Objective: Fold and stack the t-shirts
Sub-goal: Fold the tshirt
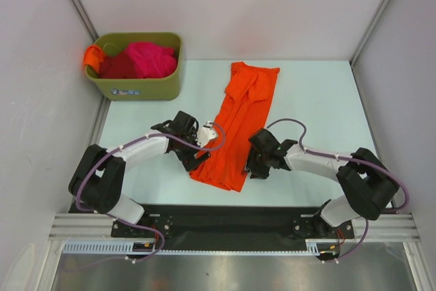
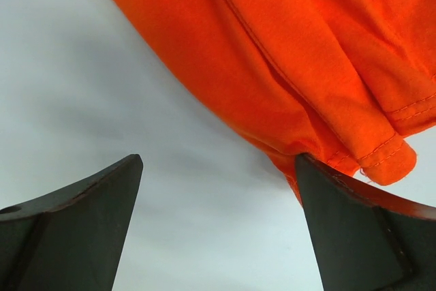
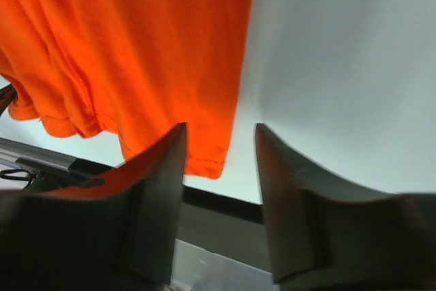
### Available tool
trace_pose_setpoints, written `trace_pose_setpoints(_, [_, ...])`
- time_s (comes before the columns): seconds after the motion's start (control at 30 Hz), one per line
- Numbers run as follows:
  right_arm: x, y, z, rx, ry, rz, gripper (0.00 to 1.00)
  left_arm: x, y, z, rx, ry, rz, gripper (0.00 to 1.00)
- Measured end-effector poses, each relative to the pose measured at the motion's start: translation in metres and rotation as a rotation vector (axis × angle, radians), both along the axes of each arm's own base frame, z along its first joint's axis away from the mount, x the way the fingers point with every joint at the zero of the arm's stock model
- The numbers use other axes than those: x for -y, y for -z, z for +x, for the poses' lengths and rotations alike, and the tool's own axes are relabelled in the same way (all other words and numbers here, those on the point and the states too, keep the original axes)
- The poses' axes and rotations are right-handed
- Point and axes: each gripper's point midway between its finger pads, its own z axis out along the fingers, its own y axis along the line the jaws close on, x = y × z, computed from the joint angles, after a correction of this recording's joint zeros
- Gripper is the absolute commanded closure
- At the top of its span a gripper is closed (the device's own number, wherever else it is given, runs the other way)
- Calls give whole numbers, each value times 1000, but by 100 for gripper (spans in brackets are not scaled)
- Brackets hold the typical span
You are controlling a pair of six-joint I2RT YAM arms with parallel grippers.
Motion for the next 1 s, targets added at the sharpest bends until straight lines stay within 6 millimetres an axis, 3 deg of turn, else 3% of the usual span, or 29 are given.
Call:
trace_pose_setpoints(0.17, [-8, 17, -10, -62, 27, 54, 76, 4, 0, -3, -8, 14, -13, 0])
trace_pose_setpoints(0.27, [-17, 21, -8, -74, 21, 86, 100, 5, 2, -5, -16, 23, -20, 0])
trace_pose_setpoints(0.43, [-11, 21, -4, -82, 38, 92, 100, 9, 6, -17, -46, 58, -23, 0])
trace_pose_setpoints(0.77, [84, 22, -7, -66, 140, -77, 100, 58, 5, -63, -99, 266, -83, 0])
trace_pose_setpoints(0.87, [97, 22, -11, -70, 122, -110, 88, 73, 4, -74, -99, 313, -106, 0])
trace_pose_setpoints(0.9, [98, 21, -13, -71, 115, -115, 74, 78, 3, -77, -100, 327, -113, 0])
trace_pose_setpoints(1.0, [105, 18, -21, -77, 86, -136, 56, 87, 2, -86, -112, 344, -133, 0])
